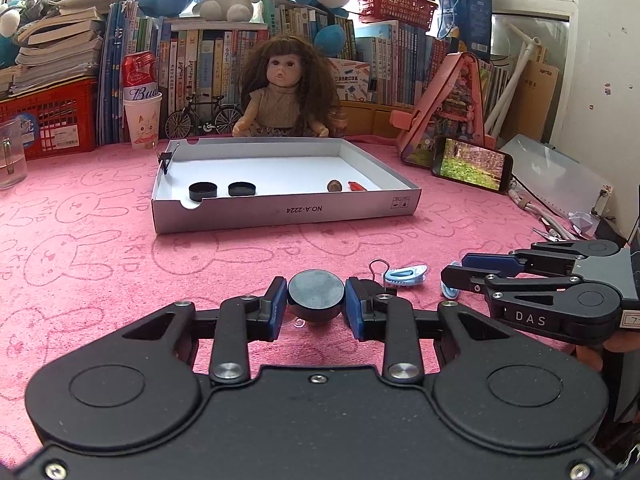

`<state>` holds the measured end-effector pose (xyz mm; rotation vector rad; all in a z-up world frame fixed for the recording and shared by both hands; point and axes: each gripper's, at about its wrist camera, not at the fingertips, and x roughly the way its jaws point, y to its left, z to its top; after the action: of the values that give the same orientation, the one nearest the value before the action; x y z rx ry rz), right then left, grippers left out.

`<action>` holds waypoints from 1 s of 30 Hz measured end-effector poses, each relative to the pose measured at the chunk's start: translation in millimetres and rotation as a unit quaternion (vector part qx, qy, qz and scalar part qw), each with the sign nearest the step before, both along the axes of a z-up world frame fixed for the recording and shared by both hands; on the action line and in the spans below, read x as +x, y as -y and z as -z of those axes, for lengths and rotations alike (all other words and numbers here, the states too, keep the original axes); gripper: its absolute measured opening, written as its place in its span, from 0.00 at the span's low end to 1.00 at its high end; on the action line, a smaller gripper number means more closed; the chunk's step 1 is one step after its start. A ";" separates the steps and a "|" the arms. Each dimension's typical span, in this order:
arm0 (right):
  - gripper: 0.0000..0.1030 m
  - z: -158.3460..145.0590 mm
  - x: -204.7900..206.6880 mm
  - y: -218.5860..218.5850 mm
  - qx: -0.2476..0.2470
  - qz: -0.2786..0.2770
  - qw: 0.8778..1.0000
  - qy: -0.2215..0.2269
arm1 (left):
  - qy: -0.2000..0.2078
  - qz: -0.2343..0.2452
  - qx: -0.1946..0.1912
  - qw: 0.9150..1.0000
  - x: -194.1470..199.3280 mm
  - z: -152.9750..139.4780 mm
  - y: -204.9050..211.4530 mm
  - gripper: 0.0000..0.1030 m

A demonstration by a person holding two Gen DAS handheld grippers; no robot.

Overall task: Organize rigid objects
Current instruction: 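Grasp a black round lid with the left gripper while the right gripper grasps a blue hair clip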

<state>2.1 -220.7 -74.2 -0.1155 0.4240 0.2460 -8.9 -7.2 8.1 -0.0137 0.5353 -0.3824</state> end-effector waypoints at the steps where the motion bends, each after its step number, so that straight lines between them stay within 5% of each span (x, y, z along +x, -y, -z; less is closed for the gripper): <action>1: 0.45 -0.1 0.0 0.1 0.001 0.001 1.000 0.000 | 0.000 -0.001 0.000 1.000 0.3 0.1 -0.3 0.29; 26: 0.55 4.6 6.2 2.4 0.001 -0.037 0.999 -0.017 | -0.008 -0.015 -0.001 1.000 4.6 4.5 -3.5 0.29; 30: 0.65 2.0 14.0 3.5 -0.016 -0.072 0.997 -0.023 | -0.007 -0.016 -0.001 1.000 4.7 4.1 -3.4 0.29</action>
<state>16.1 -224.2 -76.2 -0.1722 0.4664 0.3851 -4.2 -3.8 4.0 -0.0258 0.5474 -0.3520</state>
